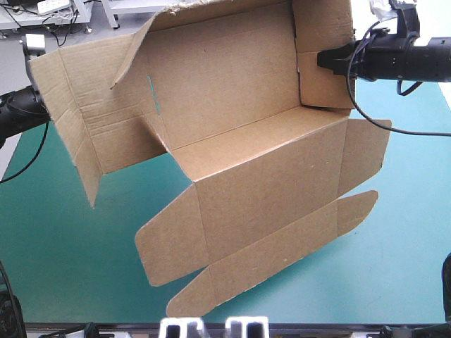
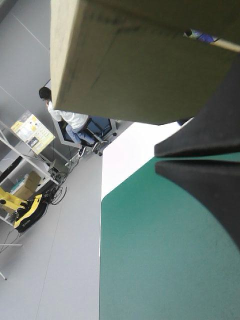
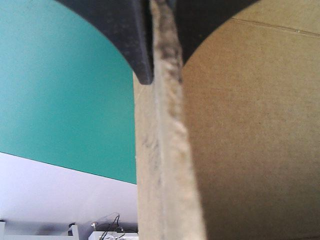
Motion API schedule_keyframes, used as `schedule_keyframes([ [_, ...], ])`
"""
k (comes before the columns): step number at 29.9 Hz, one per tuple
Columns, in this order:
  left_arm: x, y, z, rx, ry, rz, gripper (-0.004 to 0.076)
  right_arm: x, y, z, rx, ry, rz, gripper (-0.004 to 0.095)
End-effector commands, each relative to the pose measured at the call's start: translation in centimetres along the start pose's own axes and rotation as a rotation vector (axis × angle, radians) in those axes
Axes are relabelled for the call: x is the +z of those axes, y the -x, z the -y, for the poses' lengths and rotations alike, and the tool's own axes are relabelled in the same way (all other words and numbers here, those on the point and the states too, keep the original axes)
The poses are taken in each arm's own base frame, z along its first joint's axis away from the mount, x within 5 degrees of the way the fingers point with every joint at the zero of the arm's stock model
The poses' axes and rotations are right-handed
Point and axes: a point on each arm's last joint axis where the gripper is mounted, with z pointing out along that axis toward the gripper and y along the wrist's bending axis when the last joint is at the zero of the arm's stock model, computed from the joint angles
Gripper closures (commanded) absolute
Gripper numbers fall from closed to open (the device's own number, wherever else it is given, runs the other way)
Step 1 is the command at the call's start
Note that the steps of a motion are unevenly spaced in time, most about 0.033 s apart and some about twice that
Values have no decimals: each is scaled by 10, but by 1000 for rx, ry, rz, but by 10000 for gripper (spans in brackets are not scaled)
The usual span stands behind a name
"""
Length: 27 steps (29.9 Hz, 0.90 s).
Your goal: Fold the box
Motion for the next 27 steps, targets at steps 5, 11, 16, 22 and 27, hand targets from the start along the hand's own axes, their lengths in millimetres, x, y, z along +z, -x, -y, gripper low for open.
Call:
schedule_keyframes([
  [5, -13, -1, 56, 88, -122, 0, 720, 10, 16, -18, -12, 3, 128, 928],
  [11, -14, -2, 59, 92, -122, 3, 734, 36, 14, -21, -19, 13, 120, 928],
  [16, -14, -4, 65, 91, -132, -5, 734, 48, 15, -18, -4, -12, 135, 928],
  [22, -4, -12, 75, 105, -164, -45, 734, 59, 14, -8, 31, -30, 141, 928],
  [27, 0, -14, 70, 133, -92, -58, 734, 64, 12, -4, 40, -33, 131, 928],
])
